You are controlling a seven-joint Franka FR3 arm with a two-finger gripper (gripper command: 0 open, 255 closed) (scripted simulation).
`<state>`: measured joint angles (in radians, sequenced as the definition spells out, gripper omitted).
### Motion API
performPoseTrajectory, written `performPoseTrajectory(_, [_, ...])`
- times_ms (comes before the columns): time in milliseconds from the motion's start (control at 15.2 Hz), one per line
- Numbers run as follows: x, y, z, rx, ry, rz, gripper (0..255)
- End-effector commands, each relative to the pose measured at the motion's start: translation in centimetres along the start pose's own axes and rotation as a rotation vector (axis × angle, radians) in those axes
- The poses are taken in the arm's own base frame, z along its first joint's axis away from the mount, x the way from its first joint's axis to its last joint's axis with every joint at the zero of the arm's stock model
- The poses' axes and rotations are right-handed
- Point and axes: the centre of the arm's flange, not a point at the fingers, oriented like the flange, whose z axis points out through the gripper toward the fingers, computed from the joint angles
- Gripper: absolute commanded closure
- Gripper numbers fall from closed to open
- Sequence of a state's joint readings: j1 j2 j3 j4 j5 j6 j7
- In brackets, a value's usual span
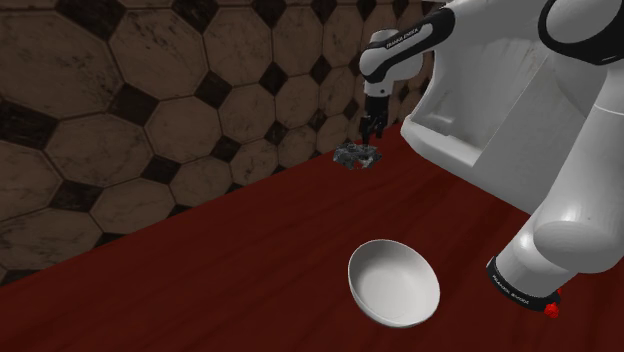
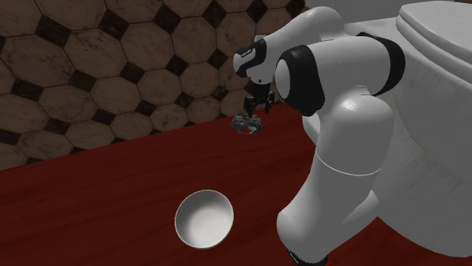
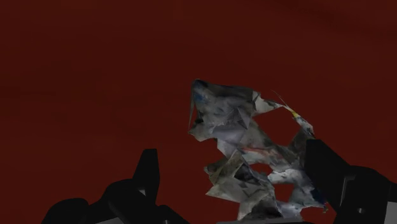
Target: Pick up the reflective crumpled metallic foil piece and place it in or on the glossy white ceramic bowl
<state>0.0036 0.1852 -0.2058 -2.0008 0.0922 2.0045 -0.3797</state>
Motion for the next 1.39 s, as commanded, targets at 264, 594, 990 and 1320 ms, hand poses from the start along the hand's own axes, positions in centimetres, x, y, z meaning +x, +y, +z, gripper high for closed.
performPoseTrajectory(264, [0.2,0.1,2.9,0.000,0.000,0.000,0])
performPoseTrajectory(594, [0.2,0.1,2.9,0.000,0.000,0.000,0])
performPoseTrajectory(990, [0.2,0.1,2.9,0.000,0.000,0.000,255])
performPoseTrajectory(1320, [0.2,0.1,2.9,0.000,0.000,0.000,255])
